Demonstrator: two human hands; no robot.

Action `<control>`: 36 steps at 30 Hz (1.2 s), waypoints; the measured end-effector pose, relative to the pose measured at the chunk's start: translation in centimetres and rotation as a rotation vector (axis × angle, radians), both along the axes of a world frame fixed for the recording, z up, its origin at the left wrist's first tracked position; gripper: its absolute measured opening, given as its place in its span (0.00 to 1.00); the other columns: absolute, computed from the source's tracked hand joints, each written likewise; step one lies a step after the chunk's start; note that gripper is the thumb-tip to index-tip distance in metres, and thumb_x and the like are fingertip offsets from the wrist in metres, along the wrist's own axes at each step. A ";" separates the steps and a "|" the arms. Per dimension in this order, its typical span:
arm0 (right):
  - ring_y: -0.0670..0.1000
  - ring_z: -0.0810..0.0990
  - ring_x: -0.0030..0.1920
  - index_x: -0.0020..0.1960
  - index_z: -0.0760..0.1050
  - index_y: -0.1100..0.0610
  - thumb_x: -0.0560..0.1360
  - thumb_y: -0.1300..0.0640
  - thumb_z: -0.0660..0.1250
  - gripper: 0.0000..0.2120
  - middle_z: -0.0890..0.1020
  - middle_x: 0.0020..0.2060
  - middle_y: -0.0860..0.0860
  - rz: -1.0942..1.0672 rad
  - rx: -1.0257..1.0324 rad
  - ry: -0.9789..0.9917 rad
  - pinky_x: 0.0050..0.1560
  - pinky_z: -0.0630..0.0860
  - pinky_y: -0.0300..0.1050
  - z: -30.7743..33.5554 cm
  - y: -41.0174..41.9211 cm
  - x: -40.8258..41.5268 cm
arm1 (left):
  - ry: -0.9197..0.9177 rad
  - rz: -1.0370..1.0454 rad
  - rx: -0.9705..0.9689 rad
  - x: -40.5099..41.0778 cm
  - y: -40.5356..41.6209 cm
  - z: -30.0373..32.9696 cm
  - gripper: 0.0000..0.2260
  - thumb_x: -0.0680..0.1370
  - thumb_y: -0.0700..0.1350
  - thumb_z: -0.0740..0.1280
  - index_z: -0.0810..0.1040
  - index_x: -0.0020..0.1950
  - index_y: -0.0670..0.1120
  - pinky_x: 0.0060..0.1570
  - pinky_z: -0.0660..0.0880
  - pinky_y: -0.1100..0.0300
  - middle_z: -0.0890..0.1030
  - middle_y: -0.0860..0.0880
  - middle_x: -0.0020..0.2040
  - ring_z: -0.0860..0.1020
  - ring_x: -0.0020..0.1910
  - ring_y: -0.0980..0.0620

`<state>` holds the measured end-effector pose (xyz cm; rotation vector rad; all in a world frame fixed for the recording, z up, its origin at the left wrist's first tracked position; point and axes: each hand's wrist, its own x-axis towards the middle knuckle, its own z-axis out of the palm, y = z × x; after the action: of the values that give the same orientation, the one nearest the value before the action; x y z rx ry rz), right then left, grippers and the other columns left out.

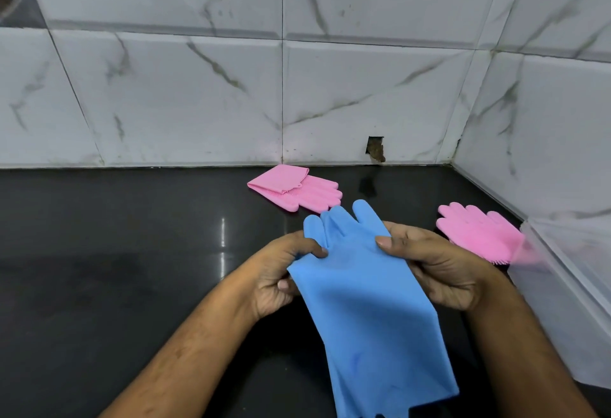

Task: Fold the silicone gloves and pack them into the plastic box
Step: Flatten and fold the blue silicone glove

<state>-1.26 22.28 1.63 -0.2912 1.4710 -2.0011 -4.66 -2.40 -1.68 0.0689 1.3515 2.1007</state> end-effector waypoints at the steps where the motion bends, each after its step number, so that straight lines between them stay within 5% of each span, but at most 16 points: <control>1: 0.60 0.82 0.50 0.74 0.73 0.57 0.76 0.55 0.75 0.28 0.72 0.68 0.66 -0.001 -0.033 -0.010 0.42 0.82 0.48 0.0 0.0 -0.1 | 0.021 -0.019 -0.010 0.0 0.2 -0.1 0.22 0.73 0.34 0.66 0.76 0.68 0.36 0.19 0.63 0.65 0.79 0.36 0.55 0.66 0.28 0.48; 4: 0.61 0.83 0.63 0.74 0.72 0.59 0.80 0.62 0.69 0.23 0.80 0.67 0.61 -0.136 0.007 -0.043 0.57 0.83 0.53 -0.1 -0.6 -0.7 | 0.186 0.088 -0.192 -0.1 1.2 -0.5 0.18 0.76 0.34 0.68 0.77 0.66 0.38 0.33 0.73 0.53 0.84 0.36 0.54 0.75 0.39 0.38; 7: 0.55 0.88 0.51 0.69 0.72 0.58 0.82 0.64 0.65 0.16 0.88 0.54 0.55 -0.304 0.406 0.046 0.45 0.84 0.47 -1.0 -1.0 -1.3 | 0.336 0.186 -0.370 -0.1 1.6 -1.5 0.14 0.79 0.36 0.68 0.77 0.64 0.47 0.21 0.74 0.59 0.87 0.44 0.49 0.84 0.33 0.46; 10: 0.54 0.88 0.49 0.65 0.73 0.58 0.83 0.58 0.67 0.12 0.88 0.51 0.54 -0.318 0.480 0.070 0.42 0.84 0.47 -1.7 -1.2 -1.2 | 0.354 0.150 -0.356 -0.3 1.4 -2.3 0.16 0.79 0.41 0.72 0.77 0.66 0.52 0.19 0.73 0.61 0.88 0.47 0.52 0.87 0.40 0.44; 13: 0.53 0.88 0.47 0.61 0.73 0.58 0.80 0.56 0.70 0.13 0.88 0.46 0.51 -0.343 0.538 0.119 0.41 0.83 0.46 -2.1 -1.4 -1.3 | 0.343 0.180 -0.308 -0.4 1.5 -2.4 0.16 0.77 0.44 0.75 0.78 0.64 0.49 0.18 0.71 0.62 0.88 0.46 0.50 0.86 0.36 0.46; 16: 0.60 0.88 0.47 0.60 0.72 0.61 0.73 0.57 0.72 0.18 0.86 0.49 0.60 -0.388 0.560 0.090 0.45 0.84 0.53 -2.5 -1.4 -1.9 | 0.275 0.273 -0.202 -0.8 1.4 -2.2 0.14 0.78 0.48 0.75 0.80 0.59 0.41 0.18 0.66 0.63 0.86 0.44 0.41 0.76 0.26 0.49; 19: 0.56 0.85 0.40 0.58 0.72 0.60 0.70 0.57 0.70 0.18 0.83 0.47 0.59 -0.497 0.541 0.069 0.41 0.82 0.51 -2.7 -1.3 -2.6 | 0.201 0.252 -0.141 -1.1 1.2 -1.8 0.13 0.80 0.53 0.72 0.81 0.53 0.43 0.20 0.67 0.63 0.82 0.45 0.38 0.74 0.28 0.51; 25: 0.55 0.85 0.43 0.54 0.73 0.53 0.71 0.56 0.66 0.12 0.84 0.50 0.56 -0.603 0.677 0.153 0.44 0.83 0.53 -3.7 -2.0 -3.0 | 0.252 0.281 -0.264 -1.2 1.7 -2.7 0.10 0.79 0.38 0.71 0.81 0.60 0.41 0.20 0.68 0.63 0.87 0.36 0.50 0.79 0.39 0.44; 29: 0.59 0.86 0.49 0.54 0.73 0.51 0.73 0.53 0.67 0.10 0.84 0.50 0.54 -0.626 0.751 0.258 0.49 0.84 0.61 -3.4 -2.1 -2.7 | 0.261 0.330 -0.260 -1.7 1.7 -2.9 0.12 0.77 0.35 0.70 0.78 0.60 0.42 0.20 0.67 0.61 0.85 0.40 0.44 0.75 0.34 0.42; 36: 0.50 0.85 0.46 0.54 0.72 0.49 0.78 0.52 0.67 0.06 0.84 0.49 0.50 -0.614 0.821 0.331 0.40 0.80 0.46 -3.7 -2.5 -2.7 | 0.282 0.359 -0.307 -2.0 1.6 -3.2 0.15 0.70 0.38 0.69 0.73 0.55 0.42 0.21 0.68 0.59 0.83 0.40 0.43 0.73 0.31 0.42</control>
<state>-3.96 19.81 -2.11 0.2249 2.6902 -1.5936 -6.64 -0.81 -4.90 -0.0083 1.9660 2.2009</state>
